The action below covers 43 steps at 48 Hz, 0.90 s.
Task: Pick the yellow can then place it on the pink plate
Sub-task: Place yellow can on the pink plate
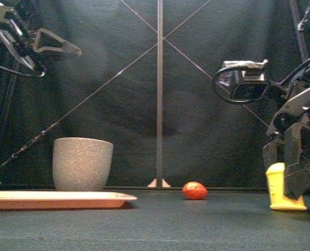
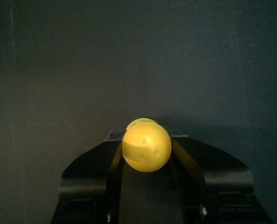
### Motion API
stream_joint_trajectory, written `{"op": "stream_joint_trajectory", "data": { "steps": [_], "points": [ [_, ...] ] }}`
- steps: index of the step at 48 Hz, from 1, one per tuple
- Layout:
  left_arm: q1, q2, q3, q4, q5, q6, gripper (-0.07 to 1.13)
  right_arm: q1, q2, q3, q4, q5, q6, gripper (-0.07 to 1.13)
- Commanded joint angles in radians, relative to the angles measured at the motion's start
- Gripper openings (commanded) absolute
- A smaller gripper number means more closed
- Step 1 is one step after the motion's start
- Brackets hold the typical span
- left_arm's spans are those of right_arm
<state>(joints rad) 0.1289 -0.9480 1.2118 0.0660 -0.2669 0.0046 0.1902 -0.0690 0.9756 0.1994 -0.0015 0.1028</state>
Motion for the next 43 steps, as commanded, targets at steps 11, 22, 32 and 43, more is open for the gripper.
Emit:
{"op": "stream_joint_trajectory", "data": {
  "steps": [11,22,32,43],
  "points": [
    [0.008,0.005,-0.029,0.002,-0.011,0.002,0.02,0.0,-0.014,-0.046,-0.009,-0.005,-0.002,0.56],
    [0.029,0.005,-0.028,0.002,-0.015,0.003,0.02,-0.034,0.034,-0.222,-0.092,-0.002,-0.008,0.56],
    [0.084,0.005,-0.023,0.002,-0.014,0.002,0.02,-0.098,0.179,-0.445,-0.261,0.052,-0.002,0.56],
    [0.098,0.005,-0.023,0.002,-0.017,0.003,0.02,-0.143,0.371,-0.718,-0.328,0.173,-0.002,0.56]
  ]
}}
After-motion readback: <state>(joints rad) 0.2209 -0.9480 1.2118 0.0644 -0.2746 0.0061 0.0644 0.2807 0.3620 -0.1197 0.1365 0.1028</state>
